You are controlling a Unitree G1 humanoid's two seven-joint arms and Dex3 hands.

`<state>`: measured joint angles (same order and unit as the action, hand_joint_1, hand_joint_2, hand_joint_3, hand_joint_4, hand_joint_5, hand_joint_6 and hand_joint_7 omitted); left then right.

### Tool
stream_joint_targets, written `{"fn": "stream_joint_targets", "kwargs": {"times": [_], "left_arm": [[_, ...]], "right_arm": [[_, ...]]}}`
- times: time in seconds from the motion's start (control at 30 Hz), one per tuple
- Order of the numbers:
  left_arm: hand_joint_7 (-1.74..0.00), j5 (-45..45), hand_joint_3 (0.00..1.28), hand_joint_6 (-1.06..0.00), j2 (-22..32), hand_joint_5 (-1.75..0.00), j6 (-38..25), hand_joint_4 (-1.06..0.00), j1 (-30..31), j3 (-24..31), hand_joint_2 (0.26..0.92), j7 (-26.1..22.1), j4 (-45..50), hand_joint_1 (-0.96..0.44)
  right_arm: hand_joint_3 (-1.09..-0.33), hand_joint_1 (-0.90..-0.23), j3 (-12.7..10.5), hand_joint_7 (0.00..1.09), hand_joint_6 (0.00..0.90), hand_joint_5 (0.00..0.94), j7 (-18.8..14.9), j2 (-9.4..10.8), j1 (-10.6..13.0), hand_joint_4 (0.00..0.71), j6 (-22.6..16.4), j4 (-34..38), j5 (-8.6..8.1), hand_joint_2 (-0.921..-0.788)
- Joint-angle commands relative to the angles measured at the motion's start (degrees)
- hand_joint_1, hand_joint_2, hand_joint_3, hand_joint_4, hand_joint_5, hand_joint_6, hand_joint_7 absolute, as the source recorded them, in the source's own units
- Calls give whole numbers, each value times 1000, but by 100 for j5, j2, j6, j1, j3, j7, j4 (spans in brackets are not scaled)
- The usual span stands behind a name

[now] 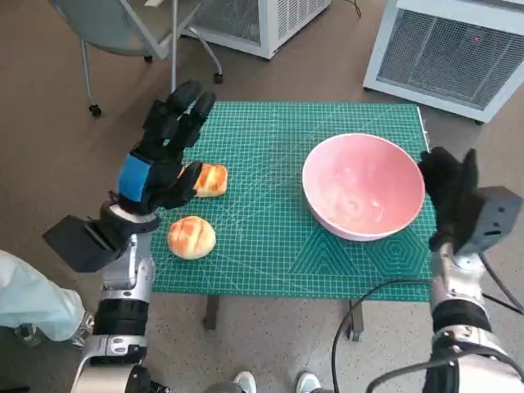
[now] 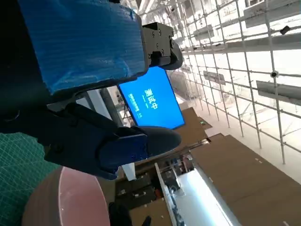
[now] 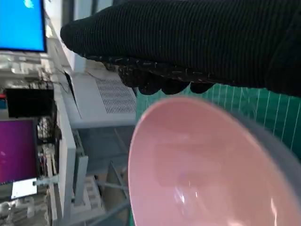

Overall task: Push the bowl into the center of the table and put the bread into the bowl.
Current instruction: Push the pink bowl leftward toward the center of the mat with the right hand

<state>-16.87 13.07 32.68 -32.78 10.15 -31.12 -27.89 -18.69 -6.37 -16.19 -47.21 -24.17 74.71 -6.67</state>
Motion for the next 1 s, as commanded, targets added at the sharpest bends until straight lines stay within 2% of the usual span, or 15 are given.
{"fn": "stream_joint_targets", "kwargs": {"times": [0.03,0.43,1.0], "left_arm": [[-407,-23,504,-6,81,-5,-43,-202,145,67,921,62,180,-748],[-347,46,496,-34,195,-3,40,-205,438,193,921,206,403,-751],[-274,150,518,-43,334,0,17,-188,814,221,921,397,772,-729]], "right_arm": [[-916,-622,-105,341,19,10,-66,242,-103,84,190,98,-108,-921],[-882,-641,-256,351,39,11,-263,590,-337,95,268,128,-161,-921],[-881,-612,-165,343,32,2,-181,938,-579,82,517,170,-45,-921]]}}
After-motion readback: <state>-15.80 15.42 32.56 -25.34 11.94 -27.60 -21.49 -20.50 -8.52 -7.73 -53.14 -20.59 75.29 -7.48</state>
